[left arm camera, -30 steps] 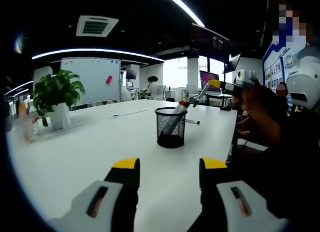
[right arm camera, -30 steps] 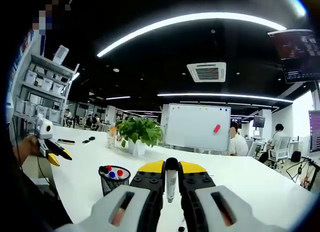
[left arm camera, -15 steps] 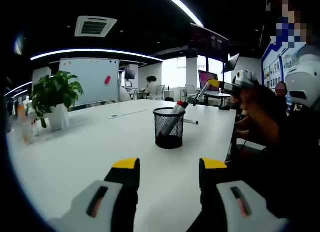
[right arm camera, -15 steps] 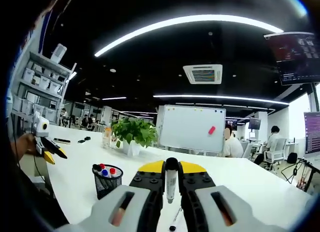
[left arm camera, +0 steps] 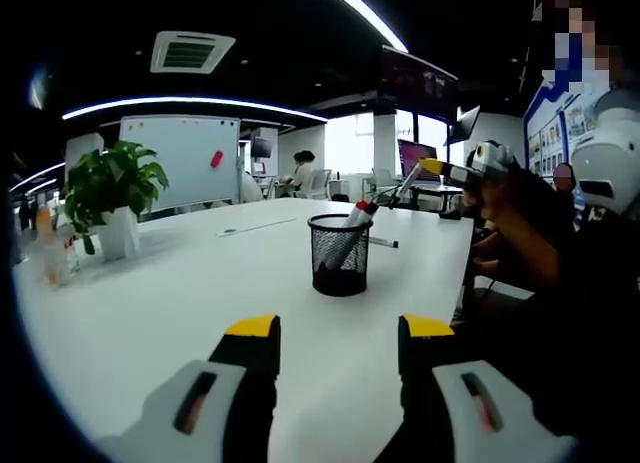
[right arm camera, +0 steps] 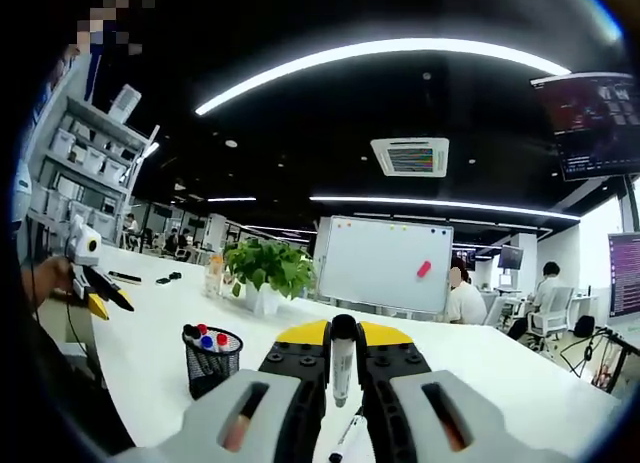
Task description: Pick up the whiteboard markers from the pen holder and place them facing the whiteboard neatly
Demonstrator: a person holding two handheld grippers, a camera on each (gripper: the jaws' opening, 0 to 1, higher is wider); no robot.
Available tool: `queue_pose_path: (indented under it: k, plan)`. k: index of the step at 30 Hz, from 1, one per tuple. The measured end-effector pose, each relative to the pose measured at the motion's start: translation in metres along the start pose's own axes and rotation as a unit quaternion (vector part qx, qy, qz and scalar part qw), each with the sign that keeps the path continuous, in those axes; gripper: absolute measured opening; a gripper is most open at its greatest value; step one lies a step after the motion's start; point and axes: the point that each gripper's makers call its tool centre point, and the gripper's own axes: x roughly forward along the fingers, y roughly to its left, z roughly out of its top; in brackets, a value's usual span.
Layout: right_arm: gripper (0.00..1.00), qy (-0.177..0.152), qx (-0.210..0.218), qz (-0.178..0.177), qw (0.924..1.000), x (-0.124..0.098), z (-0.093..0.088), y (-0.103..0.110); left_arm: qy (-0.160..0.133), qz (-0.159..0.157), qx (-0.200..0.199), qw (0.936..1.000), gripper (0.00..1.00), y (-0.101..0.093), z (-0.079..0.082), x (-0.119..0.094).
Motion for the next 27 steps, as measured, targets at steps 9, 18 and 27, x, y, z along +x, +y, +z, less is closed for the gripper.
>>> queue_pose_path:
  k: [9,18,27]
  plan:
    - [0.13,-0.009,-0.012,-0.009,0.9998,-0.001,-0.003,-0.005,0.001,0.002,-0.001,1.0000,0.48,0.001,-0.001,0.000]
    - [0.13,-0.004,-0.018,-0.019,0.9997,-0.002,-0.013,-0.015,0.002,0.002,-0.001,1.0000,0.48,0.002,-0.002,0.000]
    - [0.13,0.000,-0.016,-0.024,0.9996,-0.003,-0.019,-0.020,0.001,0.002,0.001,1.0000,0.48,0.001,-0.001,0.000]
